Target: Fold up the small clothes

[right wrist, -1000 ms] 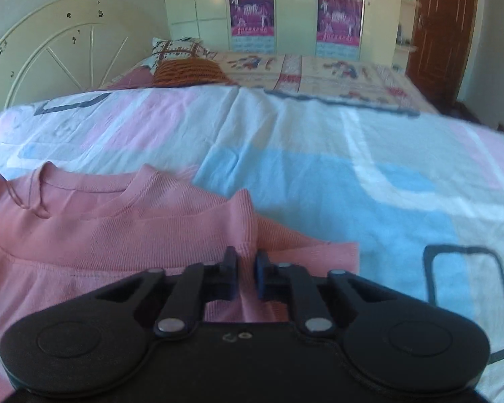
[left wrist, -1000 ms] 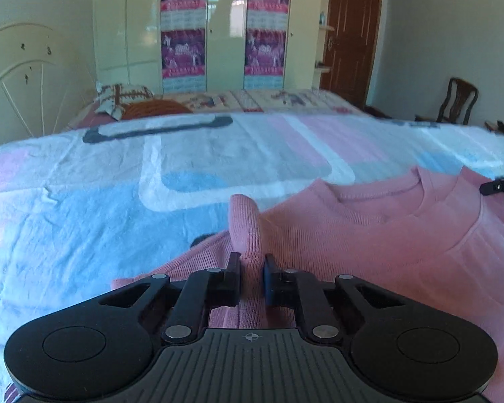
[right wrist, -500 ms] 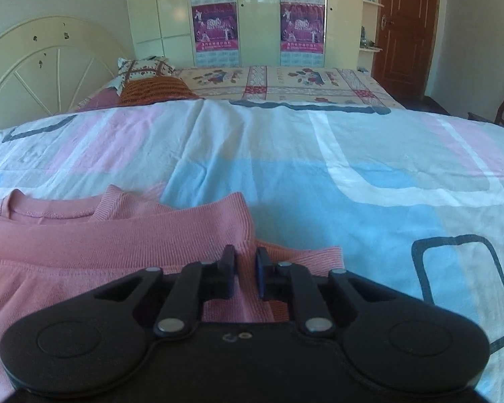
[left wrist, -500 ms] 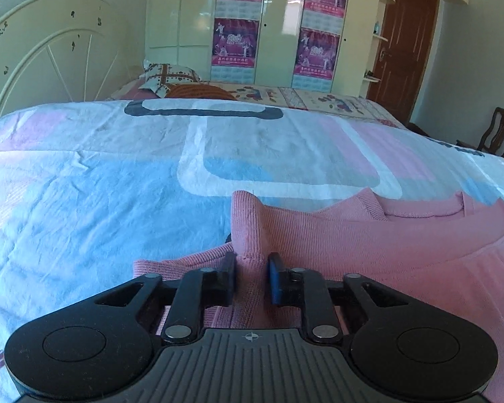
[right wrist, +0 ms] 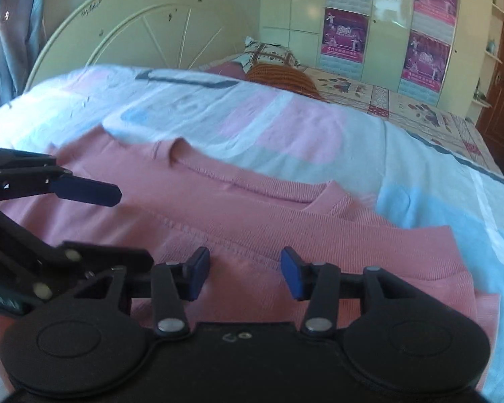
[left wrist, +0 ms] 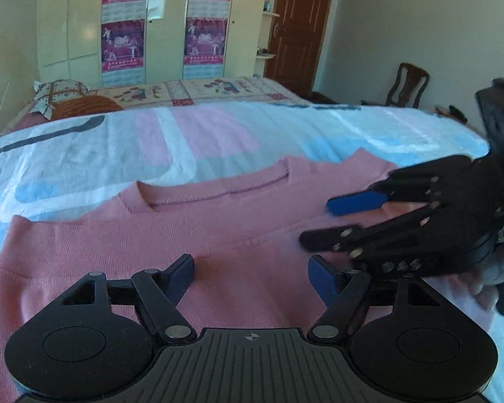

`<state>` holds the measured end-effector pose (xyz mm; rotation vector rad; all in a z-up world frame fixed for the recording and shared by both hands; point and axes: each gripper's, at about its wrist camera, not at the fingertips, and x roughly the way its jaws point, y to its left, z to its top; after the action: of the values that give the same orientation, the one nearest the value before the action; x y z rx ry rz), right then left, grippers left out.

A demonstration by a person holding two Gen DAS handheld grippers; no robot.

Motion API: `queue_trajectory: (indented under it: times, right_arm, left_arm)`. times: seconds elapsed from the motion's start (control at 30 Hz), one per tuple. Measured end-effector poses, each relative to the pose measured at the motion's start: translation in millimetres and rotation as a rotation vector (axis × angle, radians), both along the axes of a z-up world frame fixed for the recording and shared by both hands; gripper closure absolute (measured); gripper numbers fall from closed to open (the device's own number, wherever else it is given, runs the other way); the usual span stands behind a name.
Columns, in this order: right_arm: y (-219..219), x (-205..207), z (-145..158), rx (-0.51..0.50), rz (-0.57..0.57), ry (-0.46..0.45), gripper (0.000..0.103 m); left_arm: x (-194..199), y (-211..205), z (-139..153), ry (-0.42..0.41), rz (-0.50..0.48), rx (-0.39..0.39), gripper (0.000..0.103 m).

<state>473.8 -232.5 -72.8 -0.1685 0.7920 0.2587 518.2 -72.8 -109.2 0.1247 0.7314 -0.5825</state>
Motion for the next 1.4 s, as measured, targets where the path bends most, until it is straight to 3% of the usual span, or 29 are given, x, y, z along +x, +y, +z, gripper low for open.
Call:
queue_trajectory:
  times: [0.07,0.17,0.23,0.27,0.37,0.5,0.57,0.63,0.67,0.73,0.8,0.9,1.0,1.1,1.4]
  right_arm:
    - [-16,2,2,-0.037,-0.079,-0.023,0.050]
    - [-67,4,-1,-0.087,-0.316,-0.029,0.049]
    - [-103,4,-3,-0.022,-0.390,0.009,0.048]
    - [-110,3,-3,0.006,-0.382,0.020,0.048]
    - [-96,-6,4,-0.064,-0.362,-0.012,0.053]
    - [-58,-45,25,0.046,-0.253,-0.094,0.055]
    - [-36,-66,23,0.057,-0.167,-0.088,0.055]
    - [-20,-72,7,0.012,-0.134,-0.028,0.056]
    - [-16,-69,-5,-0.024,-0.158,-0.002,0.053]
    - [-21,-67,-8,0.039,-0.212,-0.015,0.053]
    - [-21,-68,3,0.061,-0.248,-0.007,0.057]
    - [-8,-87,16,0.056,-0.195,-0.055,0.060]
    - [1,-89,-2,0.009,-0.190,-0.006,0.060]
    - [-12,-91,-3,0.083,-0.217,-0.001,0.059]
    - [-65,-122,4,0.009,-0.344,0.031,0.061]
  left_arm:
    - [6,16,-6,-0.012,0.036,0.024,0.029]
    - [12,56,-8,-0.005,0.105,-0.005,0.029]
    - [14,76,-10,0.017,0.152,-0.023,0.029]
    - [14,81,-9,0.031,0.167,-0.048,0.029]
    - [8,73,1,0.023,0.208,-0.046,0.029]
    - [-27,49,14,0.013,0.137,-0.144,0.029]
    - [-43,31,10,0.012,0.089,-0.130,0.029]
    - [-47,8,-6,0.053,0.060,-0.034,0.029]
    - [-50,0,-15,0.040,0.058,0.016,0.026]
    - [-55,-10,-10,0.006,0.058,0.063,0.023]
    - [-59,-5,4,0.000,0.078,0.018,0.023]
    - [-71,2,13,-0.027,0.068,-0.070,0.023]
    - [-65,-5,-9,0.060,0.095,-0.005,0.023]
    - [-74,-9,-10,0.005,0.081,0.027,0.019]
    - [-92,45,-4,0.035,0.167,0.041,0.019]
